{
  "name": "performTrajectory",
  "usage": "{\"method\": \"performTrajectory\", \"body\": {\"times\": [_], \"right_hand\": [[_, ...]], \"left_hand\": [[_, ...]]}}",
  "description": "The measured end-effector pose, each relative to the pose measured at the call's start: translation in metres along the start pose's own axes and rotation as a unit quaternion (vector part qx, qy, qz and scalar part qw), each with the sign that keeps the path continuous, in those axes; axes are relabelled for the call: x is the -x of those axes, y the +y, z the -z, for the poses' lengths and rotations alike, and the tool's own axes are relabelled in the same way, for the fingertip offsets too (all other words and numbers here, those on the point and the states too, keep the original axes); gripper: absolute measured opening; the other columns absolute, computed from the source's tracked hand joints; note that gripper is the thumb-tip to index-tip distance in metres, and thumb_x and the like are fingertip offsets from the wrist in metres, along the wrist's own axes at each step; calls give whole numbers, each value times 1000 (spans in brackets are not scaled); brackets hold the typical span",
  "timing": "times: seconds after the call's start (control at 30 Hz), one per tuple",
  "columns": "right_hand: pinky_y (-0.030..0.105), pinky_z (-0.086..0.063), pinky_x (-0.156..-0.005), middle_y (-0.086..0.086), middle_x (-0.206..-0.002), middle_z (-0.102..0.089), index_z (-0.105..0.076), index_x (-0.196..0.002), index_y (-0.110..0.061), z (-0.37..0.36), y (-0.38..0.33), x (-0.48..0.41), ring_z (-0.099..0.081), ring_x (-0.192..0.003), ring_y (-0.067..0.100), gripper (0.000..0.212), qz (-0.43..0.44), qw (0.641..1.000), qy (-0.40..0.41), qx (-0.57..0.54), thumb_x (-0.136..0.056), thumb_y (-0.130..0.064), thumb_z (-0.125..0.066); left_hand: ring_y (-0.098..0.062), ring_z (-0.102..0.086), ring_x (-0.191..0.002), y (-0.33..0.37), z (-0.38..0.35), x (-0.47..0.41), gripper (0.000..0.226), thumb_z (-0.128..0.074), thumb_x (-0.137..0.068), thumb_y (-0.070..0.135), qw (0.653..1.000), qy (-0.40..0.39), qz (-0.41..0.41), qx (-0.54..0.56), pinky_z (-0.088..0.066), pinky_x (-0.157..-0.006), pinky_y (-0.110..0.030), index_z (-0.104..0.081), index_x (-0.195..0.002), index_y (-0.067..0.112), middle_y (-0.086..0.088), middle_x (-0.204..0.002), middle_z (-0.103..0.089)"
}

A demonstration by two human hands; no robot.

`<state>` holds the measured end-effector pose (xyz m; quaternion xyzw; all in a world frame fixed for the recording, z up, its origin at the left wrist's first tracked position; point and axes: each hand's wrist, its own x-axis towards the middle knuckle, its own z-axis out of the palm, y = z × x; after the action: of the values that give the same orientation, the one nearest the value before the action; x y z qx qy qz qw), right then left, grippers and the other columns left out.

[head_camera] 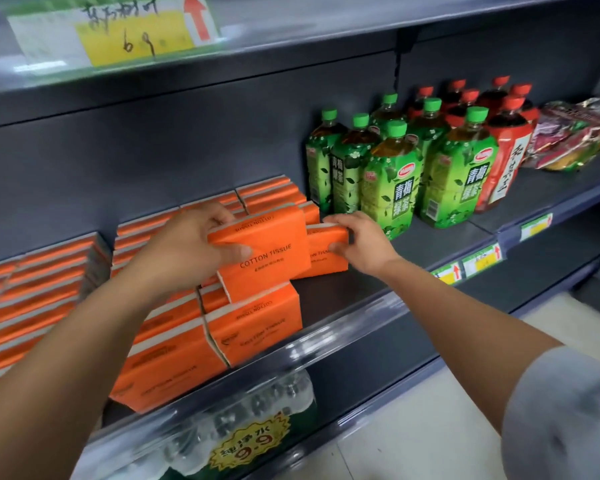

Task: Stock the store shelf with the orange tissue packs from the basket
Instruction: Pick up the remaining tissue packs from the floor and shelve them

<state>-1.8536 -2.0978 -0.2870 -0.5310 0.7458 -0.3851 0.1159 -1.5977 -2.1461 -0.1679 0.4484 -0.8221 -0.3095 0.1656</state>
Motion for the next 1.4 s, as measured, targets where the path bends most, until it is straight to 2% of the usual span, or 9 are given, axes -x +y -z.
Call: {"method": "performTrajectory", "body": {"times": [0.57,0.7,0.8,0.87,0.93,1.0,1.13,1.23,1.4], "right_hand": [[25,-33,-104,6,-138,-45,-49,-138,-21,-25,-14,-18,-46,-126,24,59,30,998,49,6,-84,-3,-63],[25,-40,-101,3,-123,-55,-58,-128,-13,-8,-42,-3,-53,-114,16,42,65,979,161,-109,-87,-13,-64],[18,-46,-86,-7,-100,-64,-62,-115,-21,20,-72,20,-59,-96,5,29,52,940,33,-334,-87,-24,-68],[23,-51,-87,3,-103,-66,-58,-118,-24,31,-77,30,-59,-97,12,43,83,945,-50,-313,-79,-17,-76],[33,-52,-89,17,-109,-65,-58,-119,-18,37,-74,35,-58,-97,20,49,90,955,-62,-277,-76,-6,-78],[30,-51,-85,20,-101,-64,-60,-116,-11,44,-65,37,-55,-89,15,45,84,956,-52,-278,-75,0,-77],[13,-49,-70,4,-91,-61,-60,-107,-12,63,-39,40,-57,-75,1,38,39,955,-30,-294,-76,5,-73],[11,-49,-70,9,-98,-61,-60,-108,-12,67,-17,39,-57,-79,4,37,-6,963,-19,-268,-77,4,-73],[10,-48,-69,8,-93,-61,-55,-112,-11,49,1,34,-54,-83,14,41,-43,971,-43,-233,-78,5,-73]], "left_hand": [[-17,-65,-87,-15,16,-4,25,-76,-78,31,999,38,26,-9,-54,-85,-42,-55,-92,31,7,-102,-65],[-19,-66,-89,-7,7,-7,26,-77,-76,28,999,30,12,8,-54,-85,-43,-55,-89,33,5,-104,-66],[-20,-67,-89,4,-2,-9,27,-78,-75,27,1000,23,-10,18,-55,-85,-46,-55,-88,33,3,-103,-66],[-18,-67,-89,11,-8,-10,26,-77,-77,25,999,19,-23,19,-55,-85,-43,-55,-90,31,5,-102,-67],[-16,-66,-92,16,-15,-8,27,-77,-77,25,999,11,-38,16,-54,-86,-39,-57,-94,30,7,-103,-66],[-16,-63,-103,18,-20,-5,42,-79,-74,31,998,3,-57,-7,-51,-92,-37,-57,-110,31,8,-113,-64],[-16,-23,-143,8,-29,3,99,-75,-73,49,973,-97,-45,-203,-26,-114,-34,-17,-151,28,4,-157,-21],[-15,1,-148,-7,-34,3,104,-65,-77,60,934,-183,-16,-305,-10,-120,-33,-3,-153,23,3,-160,7],[-14,1,-147,-12,-37,3,96,-58,-84,58,926,-212,-11,-313,-9,-119,-31,-1,-153,23,6,-160,8]]}}
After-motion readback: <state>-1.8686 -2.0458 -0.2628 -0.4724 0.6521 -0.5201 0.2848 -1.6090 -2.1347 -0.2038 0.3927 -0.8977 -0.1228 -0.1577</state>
